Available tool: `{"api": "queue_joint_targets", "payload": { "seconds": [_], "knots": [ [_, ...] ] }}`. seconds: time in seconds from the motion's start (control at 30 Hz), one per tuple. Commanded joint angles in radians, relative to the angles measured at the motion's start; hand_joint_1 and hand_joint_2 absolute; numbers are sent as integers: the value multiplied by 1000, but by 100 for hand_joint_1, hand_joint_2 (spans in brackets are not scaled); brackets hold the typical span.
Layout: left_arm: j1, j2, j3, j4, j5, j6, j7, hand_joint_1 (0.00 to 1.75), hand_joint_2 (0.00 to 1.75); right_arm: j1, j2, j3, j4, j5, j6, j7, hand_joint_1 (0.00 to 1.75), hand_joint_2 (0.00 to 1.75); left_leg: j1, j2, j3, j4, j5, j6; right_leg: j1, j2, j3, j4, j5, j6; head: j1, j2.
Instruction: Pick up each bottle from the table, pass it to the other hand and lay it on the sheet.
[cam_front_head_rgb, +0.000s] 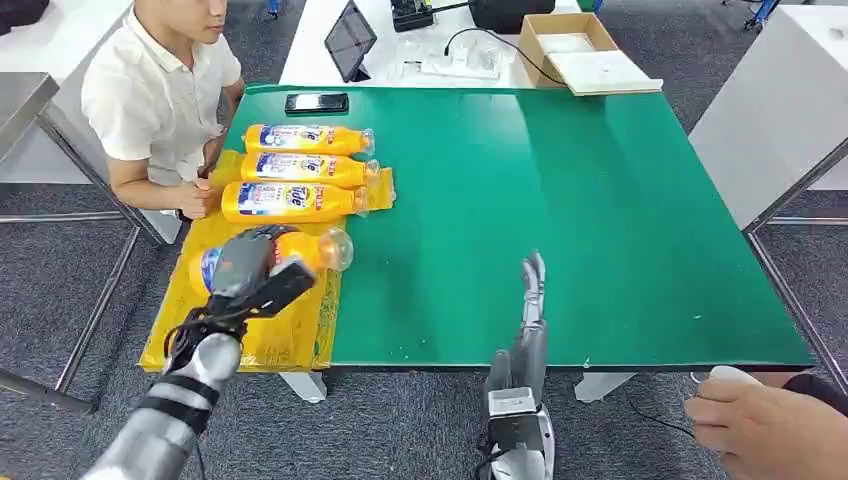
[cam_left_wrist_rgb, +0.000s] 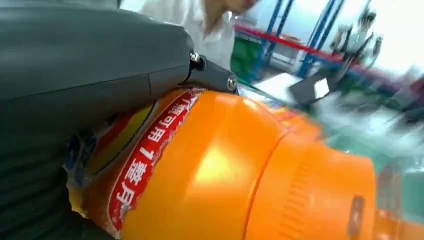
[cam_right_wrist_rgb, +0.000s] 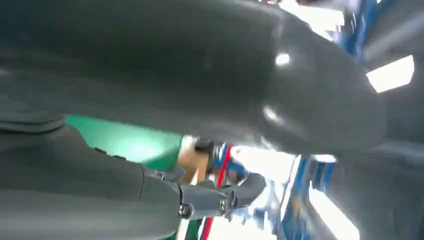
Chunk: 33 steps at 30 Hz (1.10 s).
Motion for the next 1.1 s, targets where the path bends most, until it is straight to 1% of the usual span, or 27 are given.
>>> {"api": "queue_joint_targets", "payload": {
  "seconds": [0.03, 0.07, 0.13, 0.23, 0.27, 0.33, 0.37, 0.4, 0.43, 0.47, 0.5, 0.53, 0.6, 0.67, 0.73, 0.8, 0.83, 0.87, 0.93, 0.97, 1.03, 1.07, 1.1],
  "knots": [
    [-343, 38, -139, 595, -112, -103, 116, 175, 175, 27, 35, -1, -54, -91, -28, -31, 0, 0, 1, 7, 2, 0, -1, -2, 2, 4, 1, 0, 1, -3, 0, 0],
    [-346, 38, -147, 603, -125, -126, 128, 175, 175, 28, 36, -4, -50, -91, -25, -31, 0, 0, 2, 9, 4, 0, -1, -3, 2, 4, 2, 0, 0, -4, 1, 0],
    [-348, 34, -149, 618, -134, -169, 152, 175, 175, 24, 38, -7, -45, -92, -20, -31, 0, 0, 2, 9, 5, -1, -2, -3, 2, 4, 3, 0, -1, -3, 1, 0],
    [-343, 23, -137, 630, -131, -192, 164, 175, 175, 14, 41, -7, -40, -92, -9, -31, 0, 0, 1, 9, 3, 0, -1, -2, 2, 4, 1, 0, 0, -3, 1, 0],
    [-342, 18, -124, 632, -119, -206, 157, 175, 175, 12, 42, -7, -37, -91, -6, -31, 0, 0, 2, 10, 5, 0, -2, -3, 3, 4, 3, 0, -1, -3, 1, 0],
    [-334, 1, -72, 635, -55, -265, 114, 175, 175, 8, 43, -9, -31, -93, 5, -31, 0, 0, 2, 9, 3, 0, -1, -2, 2, 4, 2, 0, -1, -3, 1, 0],
    [-332, -2, -63, 635, -42, -279, 101, 173, 175, 6, 43, -11, -27, -96, 10, -31, 0, 0, 2, 8, 1, 0, 0, -2, 2, 4, 0, 0, 0, -2, 1, 0],
    [-332, -2, -63, 635, -42, -279, 101, 173, 175, 6, 43, -11, -27, -96, 10, -31, 0, 0, 2, 8, 3, 0, -1, -2, 2, 3, 2, 0, -1, -3, 1, 0],
    [-332, -2, -63, 635, -42, -279, 101, 173, 175, 6, 43, -11, -27, -96, 10, -31, 0, 0, 2, 8, 1, 0, 0, -2, 2, 4, 0, 0, 0, -2, 1, 0],
    [-331, -3, -61, 633, -37, -297, 90, 175, 175, 4, 43, -13, -24, -95, 11, -31, 0, 0, 2, 8, 3, 1, -1, -2, 2, 4, 2, 0, -1, -3, 1, 0],
    [-330, -8, -50, 632, -22, -312, 79, 173, 175, 3, 43, -15, -20, -96, 12, -31, 0, 0, 1, 8, 2, 0, 0, -2, 2, 4, 0, 0, 0, -2, 1, 0],
    [-330, -12, -43, 631, -12, -325, 74, 155, 175, 1, 42, -16, -16, -95, 16, -31, 0, 0, 2, 9, 3, 0, -1, -2, 2, 5, 2, 0, 0, -3, 1, 0],
    [-328, -21, 2, 631, 46, -373, 49, 136, 175, -6, 42, -17, -10, -96, 22, -31, 0, 0, 1, 9, 2, 0, 0, -2, 1, 5, 0, 0, 0, -2, 1, 0],
    [-324, -29, 41, 627, 98, -405, 9, 72, 175, -12, 40, -17, -3, -97, 26, -31, 0, 0, 1, 9, 3, -1, 0, -2, 2, 5, 1, -1, 0, -3, 1, 0],
    [-321, -36, 64, 624, 129, -424, -12, 68, 175, -14, 40, -17, 0, -98, 29, -31, 0, 0, 2, 9, 4, -1, 0, -3, 2, 5, 2, -1, 0, -3, 1, 0],
    [-318, -41, 88, 620, 167, -457, -32, 21, 175, -16, 38, -14, 4, -99, 29, -31, 0, 0, 1, 7, 5, -1, 0, -3, 2, 4, 4, -1, 0, -3, 0, 0],
    [-318, -40, 87, 617, 180, -502, -62, 3, 175, -19, 36, -14, 7, -99, 30, -31, 0, 0, 2, 7, 6, -2, 0, -3, 2, 4, 5, -1, 0, -3, 1, 0],
    [-314, -42, 92, 613, 194, -517, -73, 0, 175, -20, 34, -15, 7, -101, 29, -31, 0, 0, 2, 6, 7, -2, 0, -3, 2, 3, 6, -2, 0, -3, 0, 0],
    [-299, -50, 99, 600, 223, -541, -96, 0, 175, -21, 29, -19, 5, -106, 31, -31, 0, 0, 2, 5, 6, -1, 0, -2, 2, 3, 5, -2, 0, -3, 1, 0],
    [-292, -53, 104, 596, 239, -547, -98, 0, 0, -23, 27, -18, 8, -104, 32, -31, 0, 0, 2, 6, 5, -1, 0, -2, 2, 4, 4, -1, 0, -3, 1, 0],
    [-277, -52, 101, 587, 258, -546, -101, 0, 0, -25, 20, -11, 6, -93, 24, -31, 0, 0, 2, 7, 4, -1, -1, -2, 2, 5, 4, -1, 0, -2, 1, 0],
    [-272, -49, 97, 586, 261, -545, -106, 0, 0, -26, 19, -10, 5, -93, 20, -31, 0, 0, 2, 5, 6, -2, 0, -2, 2, 3, 6, -2, 0, -2, 1, 0],
    [-266, -45, 97, 584, 271, -549, -113, 0, 0, -27, 16, -10, -1, -93, 14, -31, 0, 0, 2, 6, 7, -2, -1, -3, 2, 4, 6, -2, 0, -3, 1, 0]
  ]
}}
